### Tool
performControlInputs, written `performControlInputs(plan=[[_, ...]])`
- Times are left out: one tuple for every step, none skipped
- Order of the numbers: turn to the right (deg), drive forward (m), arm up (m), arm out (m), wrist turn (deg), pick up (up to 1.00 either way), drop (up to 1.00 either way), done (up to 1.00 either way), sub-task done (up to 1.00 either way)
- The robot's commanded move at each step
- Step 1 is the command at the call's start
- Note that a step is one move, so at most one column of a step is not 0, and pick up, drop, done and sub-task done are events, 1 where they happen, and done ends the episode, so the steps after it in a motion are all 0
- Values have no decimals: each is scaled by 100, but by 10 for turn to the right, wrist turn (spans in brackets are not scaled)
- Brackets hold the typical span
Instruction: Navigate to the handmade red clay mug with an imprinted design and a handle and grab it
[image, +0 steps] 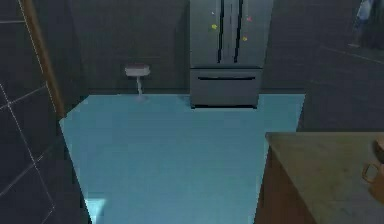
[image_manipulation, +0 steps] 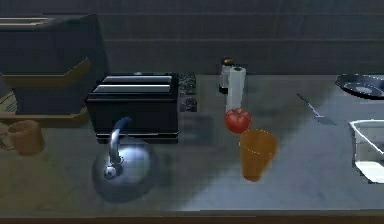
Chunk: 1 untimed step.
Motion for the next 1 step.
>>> performControlInputs(plan=[[-360,0,0,0,0,0,0,0,0]])
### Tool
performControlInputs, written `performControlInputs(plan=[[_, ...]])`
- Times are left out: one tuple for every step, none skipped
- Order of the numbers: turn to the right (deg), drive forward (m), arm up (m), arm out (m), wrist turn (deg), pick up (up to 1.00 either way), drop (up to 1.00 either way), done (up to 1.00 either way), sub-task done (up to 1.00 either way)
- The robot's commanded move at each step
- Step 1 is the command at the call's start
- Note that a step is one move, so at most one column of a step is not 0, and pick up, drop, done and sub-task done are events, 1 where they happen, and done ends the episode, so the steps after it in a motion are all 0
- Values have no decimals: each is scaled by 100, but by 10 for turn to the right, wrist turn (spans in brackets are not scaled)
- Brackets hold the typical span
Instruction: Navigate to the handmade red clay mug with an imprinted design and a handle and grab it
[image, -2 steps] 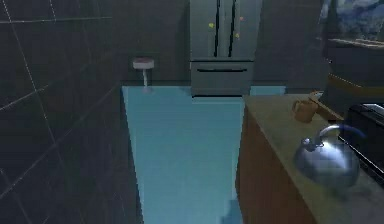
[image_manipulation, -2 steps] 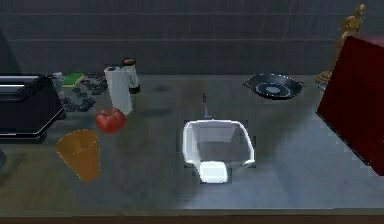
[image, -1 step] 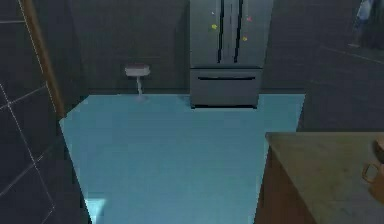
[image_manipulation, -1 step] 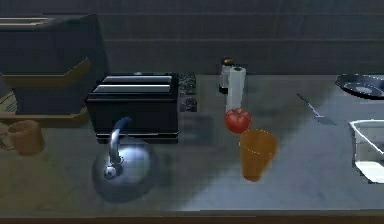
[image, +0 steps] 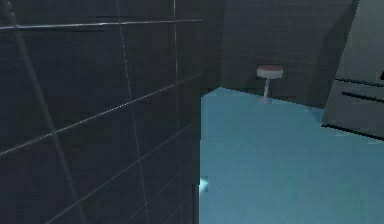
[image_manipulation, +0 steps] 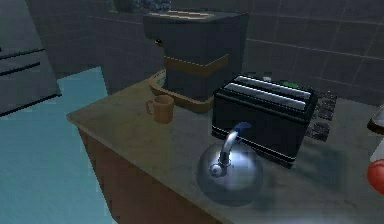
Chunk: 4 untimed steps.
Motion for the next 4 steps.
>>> performControlInputs(plan=[[0,0,50,0,0,0,0,0,0],[0,0,38,0,0,0,0,0,0],[0,0,0,42,0,0,0,0,0],[0,0,0,0,450,0,0,0,0]])
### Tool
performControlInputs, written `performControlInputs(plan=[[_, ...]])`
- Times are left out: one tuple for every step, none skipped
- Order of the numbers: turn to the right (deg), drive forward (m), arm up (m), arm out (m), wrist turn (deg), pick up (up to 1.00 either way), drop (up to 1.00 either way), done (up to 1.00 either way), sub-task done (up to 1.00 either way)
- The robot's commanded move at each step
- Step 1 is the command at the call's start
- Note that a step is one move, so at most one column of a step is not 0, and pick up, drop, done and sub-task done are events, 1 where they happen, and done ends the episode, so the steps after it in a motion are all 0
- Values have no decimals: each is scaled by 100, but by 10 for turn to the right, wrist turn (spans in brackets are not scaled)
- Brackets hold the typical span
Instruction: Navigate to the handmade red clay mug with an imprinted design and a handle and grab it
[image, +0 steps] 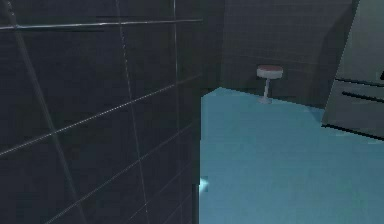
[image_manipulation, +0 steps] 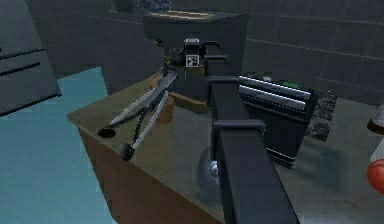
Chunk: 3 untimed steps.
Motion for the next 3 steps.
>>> performControlInputs(plan=[[0,0,0,0,450,0,0,0,0],[0,0,0,0,450,0,0,0,0],[0,0,0,0,180,0,0,0,0]])
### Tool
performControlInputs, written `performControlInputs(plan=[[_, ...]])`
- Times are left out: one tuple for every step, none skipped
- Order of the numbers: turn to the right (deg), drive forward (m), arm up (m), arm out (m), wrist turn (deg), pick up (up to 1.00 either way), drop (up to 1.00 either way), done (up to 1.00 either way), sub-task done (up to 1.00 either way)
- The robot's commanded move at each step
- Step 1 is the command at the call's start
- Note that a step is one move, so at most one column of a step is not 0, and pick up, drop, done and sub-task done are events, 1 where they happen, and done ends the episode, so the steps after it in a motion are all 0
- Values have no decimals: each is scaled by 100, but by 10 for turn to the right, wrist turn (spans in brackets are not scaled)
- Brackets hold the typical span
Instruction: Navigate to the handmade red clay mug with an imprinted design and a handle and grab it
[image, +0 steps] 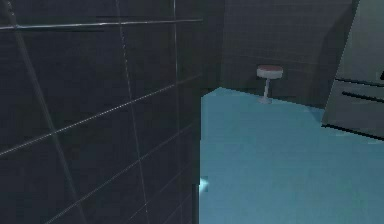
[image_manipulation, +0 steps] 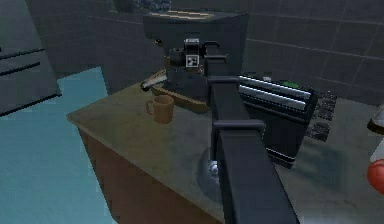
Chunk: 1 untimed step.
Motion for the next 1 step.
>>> performControlInputs(plan=[[0,0,-14,0,0,0,0,0,0]])
